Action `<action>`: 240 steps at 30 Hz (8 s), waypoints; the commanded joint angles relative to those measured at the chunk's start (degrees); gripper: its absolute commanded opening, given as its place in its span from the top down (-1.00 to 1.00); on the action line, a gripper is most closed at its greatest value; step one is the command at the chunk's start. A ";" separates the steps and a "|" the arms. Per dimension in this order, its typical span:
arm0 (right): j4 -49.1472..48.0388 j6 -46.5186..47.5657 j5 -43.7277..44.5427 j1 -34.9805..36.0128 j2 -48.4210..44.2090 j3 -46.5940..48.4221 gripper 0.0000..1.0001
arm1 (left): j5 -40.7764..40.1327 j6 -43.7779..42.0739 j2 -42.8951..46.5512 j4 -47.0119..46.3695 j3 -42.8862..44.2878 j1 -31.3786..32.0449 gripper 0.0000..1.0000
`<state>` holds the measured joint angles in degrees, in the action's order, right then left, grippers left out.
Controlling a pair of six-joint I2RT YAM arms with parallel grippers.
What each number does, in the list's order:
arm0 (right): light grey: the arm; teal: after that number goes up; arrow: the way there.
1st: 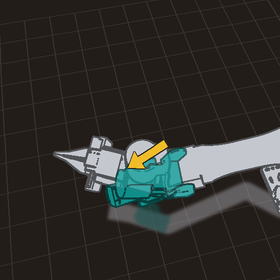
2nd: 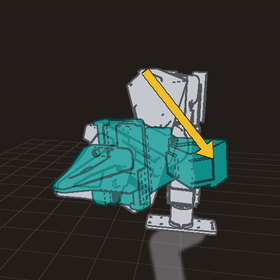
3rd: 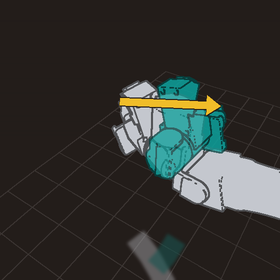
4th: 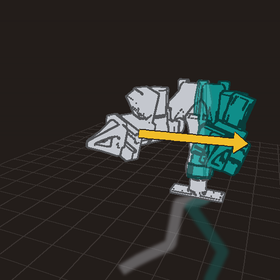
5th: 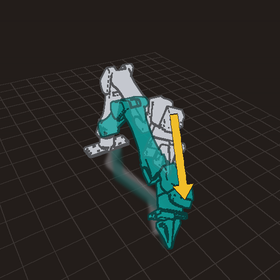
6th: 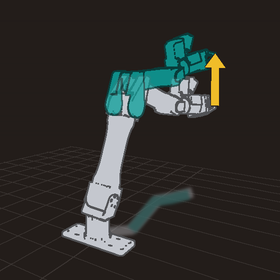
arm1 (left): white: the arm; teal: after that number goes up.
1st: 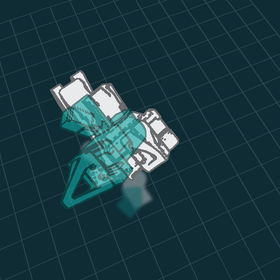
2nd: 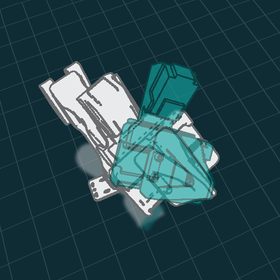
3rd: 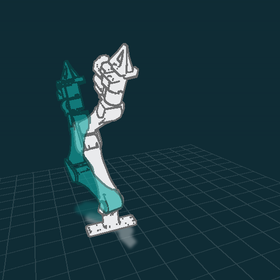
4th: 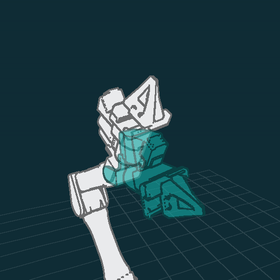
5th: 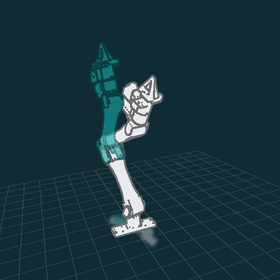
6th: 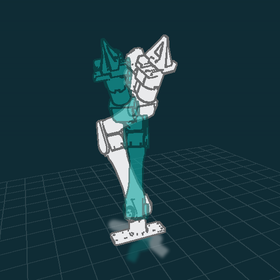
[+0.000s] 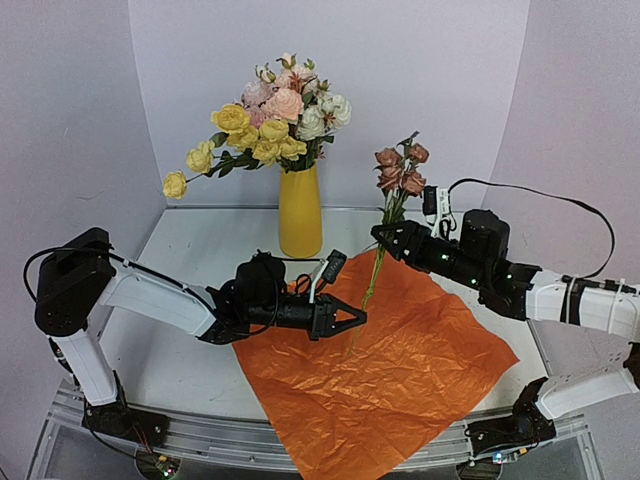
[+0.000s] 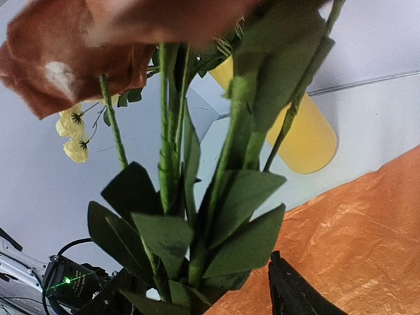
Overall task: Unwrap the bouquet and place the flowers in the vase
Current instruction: Pick up the fake flower from the wrapping paper, then insert the fake flower into the vase, then reset both arms
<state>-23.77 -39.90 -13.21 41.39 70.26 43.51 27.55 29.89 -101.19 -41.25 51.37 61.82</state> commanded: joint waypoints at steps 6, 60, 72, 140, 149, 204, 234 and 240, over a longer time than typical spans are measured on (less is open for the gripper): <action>3.56 2.23 -2.17 -0.58 -2.96 2.80 0.04 | 0.69 -3.57 2.80 2.65 0.11 -0.04 1.00; -29.23 12.27 16.35 -9.52 31.55 45.62 1.00 | -39.09 -2.79 37.43 14.00 -23.42 -14.47 -0.68; -31.97 8.94 11.63 -9.68 43.89 58.97 1.00 | -39.10 -3.83 39.09 16.48 -23.45 -16.01 -0.69; -28.00 18.19 5.90 -4.65 60.97 64.31 0.20 | -36.50 -5.02 41.69 18.97 -24.96 -16.76 -0.69; -30.94 18.28 6.77 -4.65 56.03 56.31 -0.05 | -36.10 -5.08 41.75 19.02 -24.75 -16.82 -0.69; -39.56 43.90 30.23 -27.30 -14.67 -34.30 -0.89 | -50.15 -19.27 44.67 16.63 -29.17 -47.19 -0.99; -64.99 43.77 27.28 -33.83 17.50 -30.20 -0.97 | -31.42 -27.15 6.72 -21.50 -32.41 -59.03 -0.99; -63.94 43.70 25.94 -34.27 17.20 -29.95 -0.97 | -31.33 -27.16 6.84 -21.63 -32.53 -59.01 -0.99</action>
<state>-74.63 4.49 12.67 7.55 87.99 12.12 -4.49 3.84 -94.17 -59.59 18.33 2.81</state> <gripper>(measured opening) 0.984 0.994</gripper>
